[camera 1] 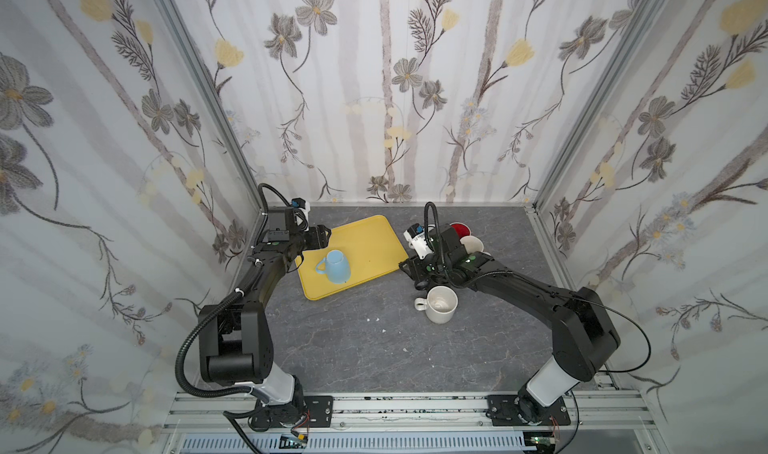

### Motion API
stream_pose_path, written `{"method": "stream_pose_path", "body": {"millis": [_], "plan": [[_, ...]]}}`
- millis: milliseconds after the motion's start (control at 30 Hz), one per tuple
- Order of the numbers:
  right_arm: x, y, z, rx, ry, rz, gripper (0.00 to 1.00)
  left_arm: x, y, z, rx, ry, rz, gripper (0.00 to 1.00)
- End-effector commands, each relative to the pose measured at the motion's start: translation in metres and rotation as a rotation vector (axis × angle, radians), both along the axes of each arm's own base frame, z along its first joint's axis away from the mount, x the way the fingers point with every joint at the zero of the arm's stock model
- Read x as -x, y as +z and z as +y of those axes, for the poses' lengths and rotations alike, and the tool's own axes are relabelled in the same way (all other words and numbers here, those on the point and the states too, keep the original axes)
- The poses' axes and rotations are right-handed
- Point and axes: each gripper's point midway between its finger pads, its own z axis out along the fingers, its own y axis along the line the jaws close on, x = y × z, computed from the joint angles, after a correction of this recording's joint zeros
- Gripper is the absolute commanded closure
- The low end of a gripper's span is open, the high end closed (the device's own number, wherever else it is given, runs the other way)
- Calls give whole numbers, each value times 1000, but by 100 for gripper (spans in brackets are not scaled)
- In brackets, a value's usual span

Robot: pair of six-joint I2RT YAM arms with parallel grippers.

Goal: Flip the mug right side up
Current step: 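Grasp the upside-down light-blue mug with left gripper while right gripper approaches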

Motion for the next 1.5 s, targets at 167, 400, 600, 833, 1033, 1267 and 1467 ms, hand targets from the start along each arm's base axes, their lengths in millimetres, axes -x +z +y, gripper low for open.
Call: {"method": "stream_pose_path", "body": {"millis": [167, 400, 600, 833, 1033, 1267, 1467], "plan": [[40, -17, 84, 23, 186, 53, 50, 52, -26, 4, -447, -374, 12, 25], [49, -24, 98, 60, 239, 60, 50, 69, -65, 9, -629, -580, 66, 21], [46, -29, 94, 97, 236, 41, 49, 48, -71, 12, -710, -602, -5, 21], [45, -34, 91, 117, 232, 42, 49, 34, -88, 15, -778, -642, -40, 18], [50, -38, 93, 111, 260, 60, 49, 25, -98, -5, -650, -740, -25, 26], [48, -40, 92, 121, 252, 56, 49, 34, -126, -26, -567, -809, 65, 44], [47, -45, 92, 130, 257, 59, 48, 42, -126, -44, -542, -835, 60, 58]]}}
